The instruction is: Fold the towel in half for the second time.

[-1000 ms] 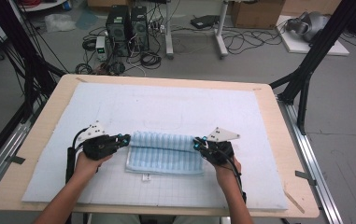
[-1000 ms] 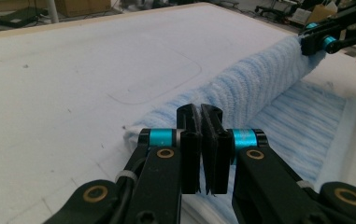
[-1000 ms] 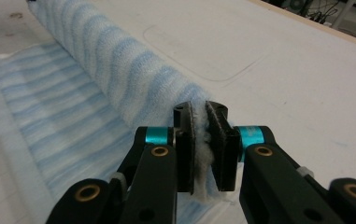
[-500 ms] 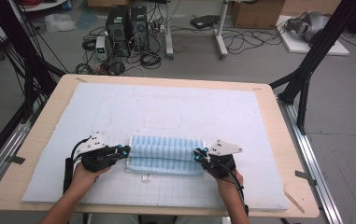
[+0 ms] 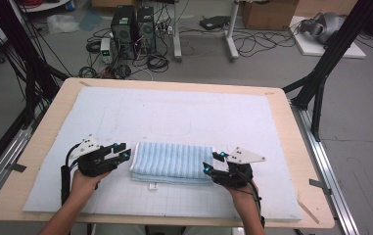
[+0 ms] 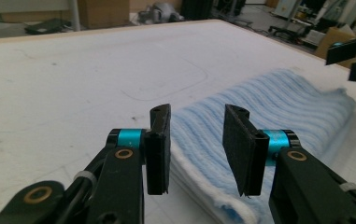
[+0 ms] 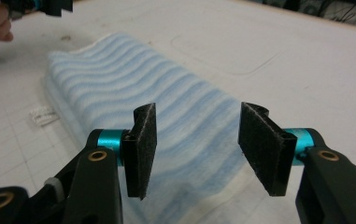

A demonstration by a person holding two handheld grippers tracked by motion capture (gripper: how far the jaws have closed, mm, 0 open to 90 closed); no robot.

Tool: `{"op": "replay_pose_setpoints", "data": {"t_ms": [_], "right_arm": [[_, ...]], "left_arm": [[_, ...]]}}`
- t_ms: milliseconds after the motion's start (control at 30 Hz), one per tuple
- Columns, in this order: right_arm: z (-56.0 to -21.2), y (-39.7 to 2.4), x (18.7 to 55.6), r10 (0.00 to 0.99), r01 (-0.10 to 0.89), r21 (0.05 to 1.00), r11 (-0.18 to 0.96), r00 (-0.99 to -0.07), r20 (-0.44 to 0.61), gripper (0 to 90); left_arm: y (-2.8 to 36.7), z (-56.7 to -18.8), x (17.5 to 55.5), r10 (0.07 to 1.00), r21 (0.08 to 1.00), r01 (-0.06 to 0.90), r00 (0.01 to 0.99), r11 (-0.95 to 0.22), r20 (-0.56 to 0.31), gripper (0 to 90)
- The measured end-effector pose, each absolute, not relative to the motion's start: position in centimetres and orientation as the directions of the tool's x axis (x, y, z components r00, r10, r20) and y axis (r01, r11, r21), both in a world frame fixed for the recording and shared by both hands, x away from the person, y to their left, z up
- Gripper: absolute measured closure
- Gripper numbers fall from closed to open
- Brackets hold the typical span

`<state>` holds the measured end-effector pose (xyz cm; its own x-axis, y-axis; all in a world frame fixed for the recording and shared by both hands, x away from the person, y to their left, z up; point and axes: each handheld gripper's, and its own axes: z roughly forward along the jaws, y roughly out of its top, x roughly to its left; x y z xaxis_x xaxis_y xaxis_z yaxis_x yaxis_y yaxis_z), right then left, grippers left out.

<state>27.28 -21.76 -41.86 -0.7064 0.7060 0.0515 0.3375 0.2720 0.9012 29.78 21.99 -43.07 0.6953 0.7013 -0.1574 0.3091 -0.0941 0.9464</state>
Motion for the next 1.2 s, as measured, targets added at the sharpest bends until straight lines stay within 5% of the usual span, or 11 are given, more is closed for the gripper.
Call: {"op": "replay_pose_setpoints", "data": {"t_ms": [200,400,900,1200], "right_arm": [[-42.5,-21.2,27.9,0.759,0.374,0.881,0.291,-0.650,0.024,52.0],[-43.7,-18.4,28.5,0.705,0.390,0.828,0.402,-0.710,-0.008,59.5],[-44.5,-18.3,28.1,0.636,0.394,0.767,0.507,-0.771,-0.024,48.2],[-44.0,-18.9,28.1,0.607,0.398,0.763,0.510,-0.795,0.009,43.7]], "left_arm": [[20.8,-43.9,30.7,0.689,0.922,0.358,0.707,-0.150,-0.162,62.6],[18.7,-44.8,30.7,0.652,0.873,0.398,0.747,-0.281,-0.131,62.7],[18.0,-45.0,29.1,0.610,0.816,0.431,0.782,-0.385,-0.125,67.6],[18.3,-44.7,29.0,0.624,0.826,0.451,0.764,-0.338,-0.162,63.0]]}}
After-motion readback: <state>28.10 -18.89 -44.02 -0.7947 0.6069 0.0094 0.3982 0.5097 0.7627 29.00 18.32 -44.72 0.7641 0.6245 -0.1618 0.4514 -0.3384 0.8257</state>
